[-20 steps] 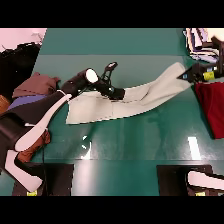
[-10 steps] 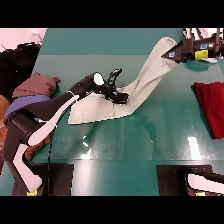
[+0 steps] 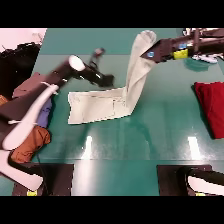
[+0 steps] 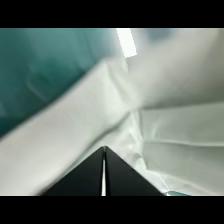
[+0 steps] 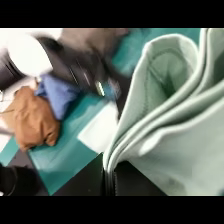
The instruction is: Fold the shirts.
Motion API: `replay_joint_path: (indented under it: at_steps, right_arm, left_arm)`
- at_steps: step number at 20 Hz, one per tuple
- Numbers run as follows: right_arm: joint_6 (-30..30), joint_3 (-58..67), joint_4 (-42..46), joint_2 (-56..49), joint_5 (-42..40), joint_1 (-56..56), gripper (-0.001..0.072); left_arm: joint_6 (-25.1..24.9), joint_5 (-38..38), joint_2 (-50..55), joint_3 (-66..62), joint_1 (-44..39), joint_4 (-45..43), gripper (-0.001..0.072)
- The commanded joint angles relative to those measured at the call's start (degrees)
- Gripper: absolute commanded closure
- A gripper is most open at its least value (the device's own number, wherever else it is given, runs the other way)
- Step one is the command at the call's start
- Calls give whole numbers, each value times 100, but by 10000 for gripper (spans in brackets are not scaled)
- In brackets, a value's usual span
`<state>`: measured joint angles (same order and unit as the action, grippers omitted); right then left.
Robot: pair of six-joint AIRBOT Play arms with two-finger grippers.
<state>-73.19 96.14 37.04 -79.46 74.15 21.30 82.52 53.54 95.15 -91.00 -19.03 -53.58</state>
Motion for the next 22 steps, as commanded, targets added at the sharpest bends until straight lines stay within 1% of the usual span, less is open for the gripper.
replay_joint_path:
  at_steps: [1,3,5,6,7,8,9,10,11,13,14,16,19,20,21,22]
  right_arm:
    - [44,4,-4,-337,-529,918,692]
    - [184,7,-39,-778,-1102,1670,691]
    - [348,7,-302,-1320,-1790,2363,685]
    - [570,7,-468,-1587,-2124,2645,583]
    - [693,7,-573,-1797,-2356,2839,369]
    - [688,55,-619,-1987,-2409,2964,191]
    - [688,190,-540,-2144,-2170,3001,190]
    - [688,354,-533,-2256,-1779,2955,230]
    - [682,483,-492,-2297,-1392,2844,285]
    - [603,503,-114,-2205,-892,2503,285]
    - [476,363,219,-2070,-769,2277,285]
    - [195,-225,857,-1674,-769,1781,285]
    - [-243,-1414,1386,-1067,-863,857,283]
    - [-361,-1816,1392,-931,-935,511,260]
    - [-452,-2127,1320,-868,-1019,227,173]
    - [-527,-2378,1193,-874,-1080,-46,115]
  left_arm:
    - [-7,17,-1093,-2,1021,-496,685]
    - [-7,107,-1681,-2,1541,-820,685]
    - [-7,282,-2116,0,1958,-988,684]
    - [-7,374,-2271,0,2122,-1071,685]
    - [-7,457,-2363,0,2256,-1102,685]
    - [-9,542,-2420,0,2374,-1102,685]
    - [-11,627,-2437,0,2450,-1102,685]
    - [-37,732,-2433,0,2503,-1102,684]
    - [-50,802,-2426,0,2531,-1104,685]
    - [-101,868,-2415,0,2531,-1102,685]
    - [-205,896,-2415,0,2531,-1095,684]
    - [-238,970,-2415,0,2531,-1097,684]
    - [-308,1062,-2415,0,2529,-1086,684]
    - [-308,1054,-2415,0,2531,-1062,684]
    - [-308,1047,-2415,0,2529,-1047,684]
    - [-310,1040,-2413,0,2529,-1036,685]
